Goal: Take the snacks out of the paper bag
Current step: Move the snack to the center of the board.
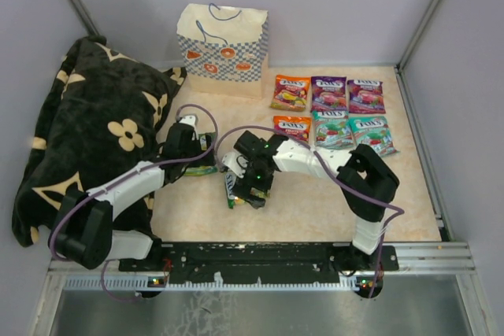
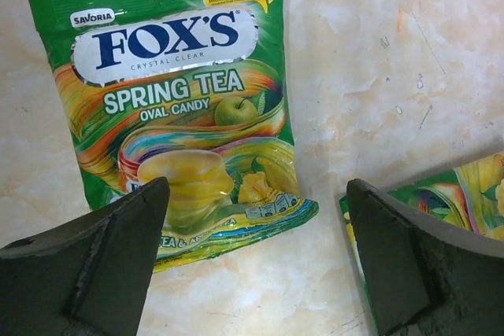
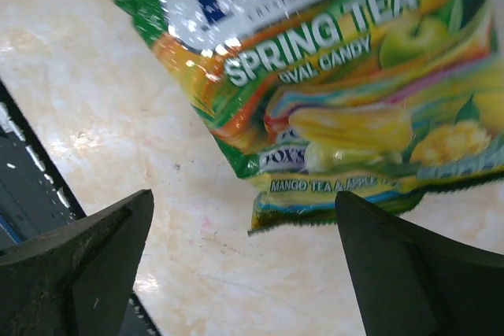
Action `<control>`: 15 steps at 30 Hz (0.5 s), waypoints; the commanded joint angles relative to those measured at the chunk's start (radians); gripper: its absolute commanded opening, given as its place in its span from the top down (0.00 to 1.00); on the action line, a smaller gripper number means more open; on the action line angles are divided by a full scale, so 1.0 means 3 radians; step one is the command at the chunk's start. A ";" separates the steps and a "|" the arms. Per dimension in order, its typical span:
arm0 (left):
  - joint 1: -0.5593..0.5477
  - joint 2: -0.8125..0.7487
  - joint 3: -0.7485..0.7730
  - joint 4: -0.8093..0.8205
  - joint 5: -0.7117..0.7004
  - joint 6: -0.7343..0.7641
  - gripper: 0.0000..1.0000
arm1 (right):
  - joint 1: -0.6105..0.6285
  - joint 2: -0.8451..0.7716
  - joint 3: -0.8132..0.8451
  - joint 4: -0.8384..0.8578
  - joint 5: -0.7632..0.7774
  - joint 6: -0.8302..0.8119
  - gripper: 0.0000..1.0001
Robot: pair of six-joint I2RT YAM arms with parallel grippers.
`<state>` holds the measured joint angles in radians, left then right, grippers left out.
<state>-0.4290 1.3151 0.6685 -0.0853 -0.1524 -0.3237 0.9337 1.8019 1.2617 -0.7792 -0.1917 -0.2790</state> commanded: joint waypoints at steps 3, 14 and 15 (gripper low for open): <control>0.0044 0.0001 -0.0004 0.0095 0.0106 0.0070 0.01 | -0.0028 -0.0102 0.0286 0.0292 -0.0714 -0.1289 0.01; 0.0255 0.0104 0.0001 0.0169 0.0356 0.0000 0.01 | -0.0105 0.0553 0.0642 0.0129 -0.0551 -0.1719 0.02; 0.0274 0.0119 0.0003 0.0173 0.0407 -0.0015 0.01 | -0.0113 0.0567 0.0602 0.0201 -0.0543 -0.1699 0.02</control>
<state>-0.3702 1.3396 0.6685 -0.0666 -0.0914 -0.3164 0.9199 1.9289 1.4319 -0.7395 -0.3622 -0.7448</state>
